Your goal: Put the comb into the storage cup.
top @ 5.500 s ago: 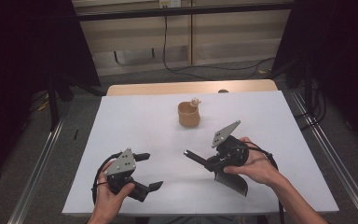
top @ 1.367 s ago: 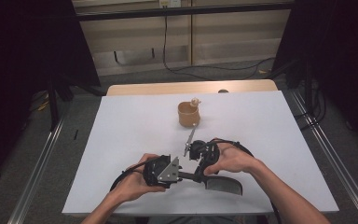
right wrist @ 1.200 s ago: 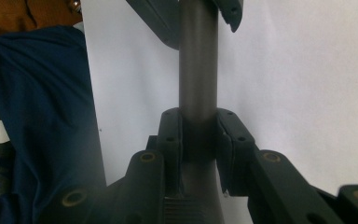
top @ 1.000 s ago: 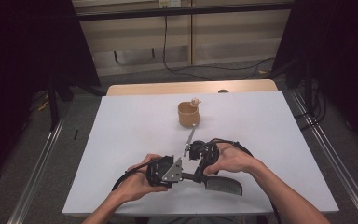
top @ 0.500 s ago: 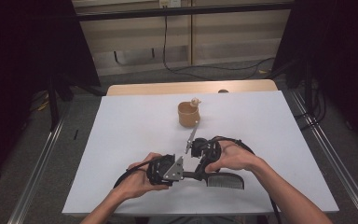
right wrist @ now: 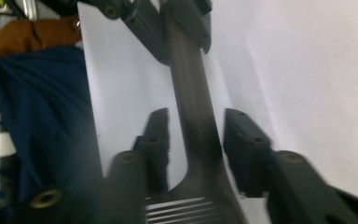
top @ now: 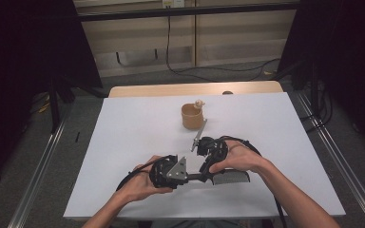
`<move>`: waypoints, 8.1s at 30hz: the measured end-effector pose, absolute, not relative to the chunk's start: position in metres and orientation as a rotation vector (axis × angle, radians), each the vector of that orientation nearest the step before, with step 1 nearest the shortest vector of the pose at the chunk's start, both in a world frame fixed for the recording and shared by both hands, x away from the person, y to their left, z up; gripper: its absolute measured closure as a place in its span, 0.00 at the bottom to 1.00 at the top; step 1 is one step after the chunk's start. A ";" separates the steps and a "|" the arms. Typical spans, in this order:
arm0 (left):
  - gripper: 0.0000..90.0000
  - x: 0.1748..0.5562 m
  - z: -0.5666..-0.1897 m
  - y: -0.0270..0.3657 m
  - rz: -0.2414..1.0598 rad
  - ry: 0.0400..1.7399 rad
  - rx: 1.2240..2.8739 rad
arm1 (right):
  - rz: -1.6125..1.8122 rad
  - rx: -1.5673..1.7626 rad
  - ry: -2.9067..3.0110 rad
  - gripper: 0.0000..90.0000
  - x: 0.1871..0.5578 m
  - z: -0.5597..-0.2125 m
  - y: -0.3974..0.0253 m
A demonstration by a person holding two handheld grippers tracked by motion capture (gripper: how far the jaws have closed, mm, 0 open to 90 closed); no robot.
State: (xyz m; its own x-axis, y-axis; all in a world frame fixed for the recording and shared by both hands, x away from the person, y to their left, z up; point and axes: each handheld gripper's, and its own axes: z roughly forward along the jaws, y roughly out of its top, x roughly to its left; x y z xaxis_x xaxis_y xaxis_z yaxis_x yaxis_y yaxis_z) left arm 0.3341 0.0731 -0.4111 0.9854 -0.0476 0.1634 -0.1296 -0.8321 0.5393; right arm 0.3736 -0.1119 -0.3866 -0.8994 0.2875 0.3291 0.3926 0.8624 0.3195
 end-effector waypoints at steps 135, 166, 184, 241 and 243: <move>0.81 0.351 -0.390 0.116 0.117 0.322 1.959 | -2.279 -1.161 -1.813 0.58 0.326 -0.412 -0.165; 0.81 0.351 -0.395 0.112 0.126 0.312 1.976 | -2.243 -1.158 -1.750 0.78 0.330 -0.417 -0.166; 0.78 0.353 -0.399 0.110 0.117 0.347 1.960 | -2.252 -1.141 -1.795 0.80 0.333 -0.415 -0.163; 0.04 0.335 -0.411 0.180 0.402 0.715 1.736 | -2.369 -1.202 -2.056 0.81 0.371 -0.393 -0.199; 0.04 0.331 -0.413 0.181 0.407 0.709 1.740 | -2.382 -1.215 -2.047 0.81 0.373 -0.392 -0.201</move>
